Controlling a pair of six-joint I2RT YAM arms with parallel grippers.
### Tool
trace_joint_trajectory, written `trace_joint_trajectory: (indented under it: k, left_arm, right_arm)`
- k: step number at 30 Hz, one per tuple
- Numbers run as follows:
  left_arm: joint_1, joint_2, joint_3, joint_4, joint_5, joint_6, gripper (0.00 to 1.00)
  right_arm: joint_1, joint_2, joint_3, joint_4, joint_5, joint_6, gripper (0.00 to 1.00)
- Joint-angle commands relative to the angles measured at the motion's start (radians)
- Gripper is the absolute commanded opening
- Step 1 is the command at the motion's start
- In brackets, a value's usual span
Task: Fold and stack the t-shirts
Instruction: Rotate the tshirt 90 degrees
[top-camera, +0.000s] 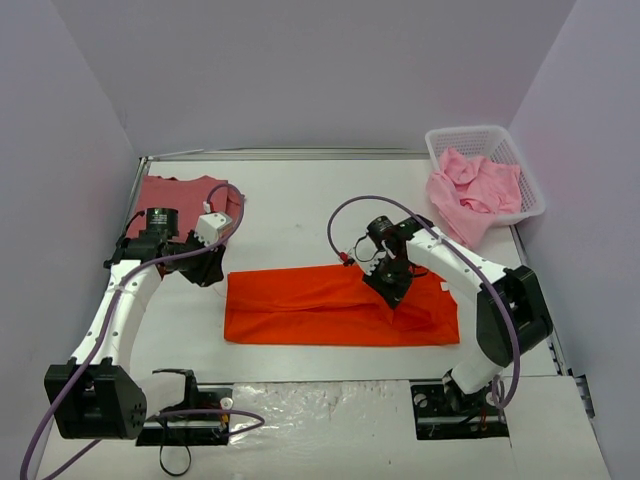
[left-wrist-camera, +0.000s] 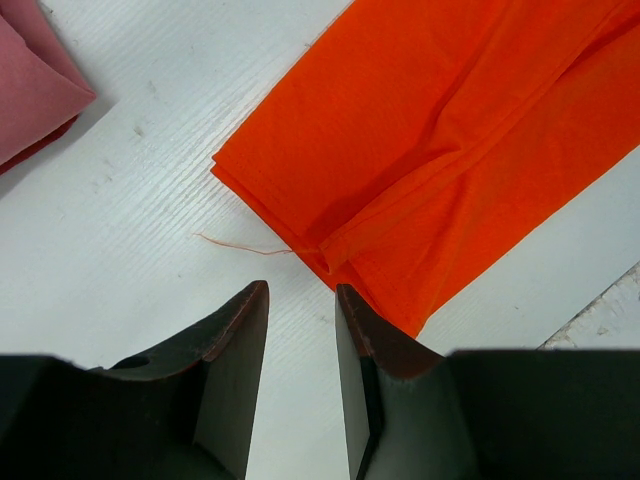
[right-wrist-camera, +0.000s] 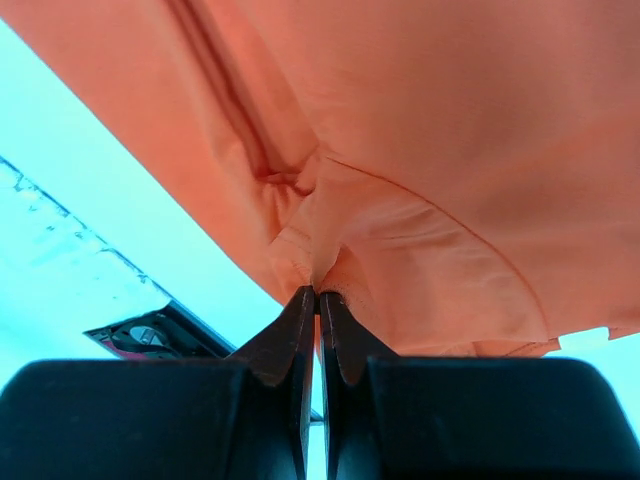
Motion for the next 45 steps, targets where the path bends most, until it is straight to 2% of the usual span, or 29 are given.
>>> trace_joint_trajectory:
  k: [1,12,29,30,32,34,36,38,39,45]
  left_arm:
    - [0.007,-0.027,0.006,-0.008,0.021,0.012,0.32]
    - [0.006,-0.026,0.006,-0.009,0.023,0.012,0.32]
    - [0.007,-0.021,0.008,-0.009,0.023,0.014,0.32]
    - [0.007,-0.02,0.009,-0.009,0.024,0.015,0.32]
    - [0.007,-0.02,0.011,-0.011,0.024,0.015,0.32]
    - [0.007,-0.021,0.009,-0.011,0.026,0.017,0.32]
    - [0.007,-0.021,0.011,-0.011,0.029,0.018,0.32]
    - [0.007,-0.023,0.009,-0.014,0.035,0.018,0.32]
    - [0.007,-0.023,0.009,-0.014,0.038,0.018,0.32]
    - [0.004,-0.012,0.017,-0.022,0.067,0.029,0.32]
  right_arm:
    - [0.018,-0.051,0.008,-0.093,-0.025,-0.007,0.0]
    - [0.059,0.019,0.041,-0.205,-0.024,-0.063,0.0]
    - [0.145,0.272,0.034,-0.134,-0.013,-0.073,0.0]
    - [0.149,0.279,0.039,-0.133,-0.017,-0.073,0.08]
    - [0.16,0.283,0.044,-0.134,-0.03,-0.067,0.1]
    - [0.169,0.28,0.054,-0.146,-0.034,-0.058,0.26]
    - [0.179,0.259,0.065,-0.163,-0.057,-0.063,0.31]
    - [0.18,0.231,0.087,-0.192,-0.074,-0.07,0.43]
    - [0.18,0.219,0.094,-0.22,-0.097,-0.076,0.46]
    - [0.177,0.101,0.182,-0.314,-0.161,-0.118,0.5]
